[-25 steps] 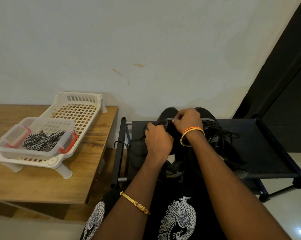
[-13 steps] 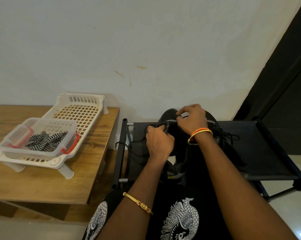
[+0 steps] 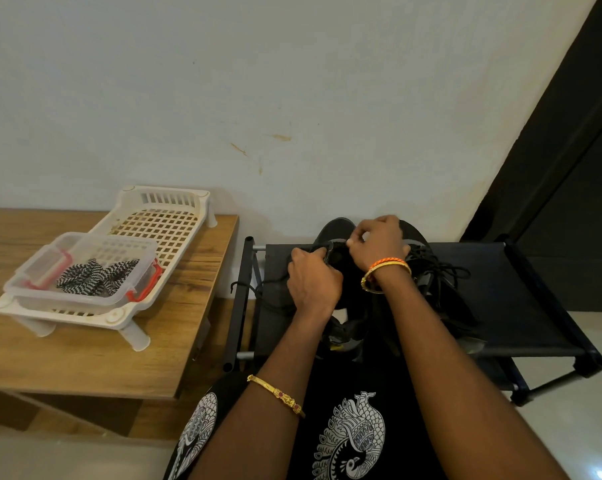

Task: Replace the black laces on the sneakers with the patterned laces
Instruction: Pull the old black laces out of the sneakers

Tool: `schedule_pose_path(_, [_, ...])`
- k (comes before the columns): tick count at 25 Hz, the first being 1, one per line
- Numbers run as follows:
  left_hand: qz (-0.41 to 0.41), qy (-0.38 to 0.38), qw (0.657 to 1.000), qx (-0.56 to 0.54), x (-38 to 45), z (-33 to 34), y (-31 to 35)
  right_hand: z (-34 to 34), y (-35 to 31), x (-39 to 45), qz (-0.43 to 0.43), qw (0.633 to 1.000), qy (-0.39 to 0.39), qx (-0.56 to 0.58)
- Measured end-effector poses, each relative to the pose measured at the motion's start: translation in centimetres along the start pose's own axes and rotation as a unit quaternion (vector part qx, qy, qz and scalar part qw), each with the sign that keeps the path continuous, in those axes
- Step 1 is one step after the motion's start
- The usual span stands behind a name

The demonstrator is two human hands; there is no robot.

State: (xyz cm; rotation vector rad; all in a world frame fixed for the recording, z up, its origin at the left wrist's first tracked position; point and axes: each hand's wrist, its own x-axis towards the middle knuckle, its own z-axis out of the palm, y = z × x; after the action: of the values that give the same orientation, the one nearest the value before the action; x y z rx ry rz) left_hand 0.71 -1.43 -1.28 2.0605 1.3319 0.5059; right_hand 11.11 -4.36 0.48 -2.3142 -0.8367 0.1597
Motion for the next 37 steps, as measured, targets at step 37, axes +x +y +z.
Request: schedule_pose_path(37, [-0.004, 0.007, 0.999, -0.044, 0.0, 0.3, -0.1, -2.0, -0.2, 0.0, 0.123, 0.89, 0.094, 0.429])
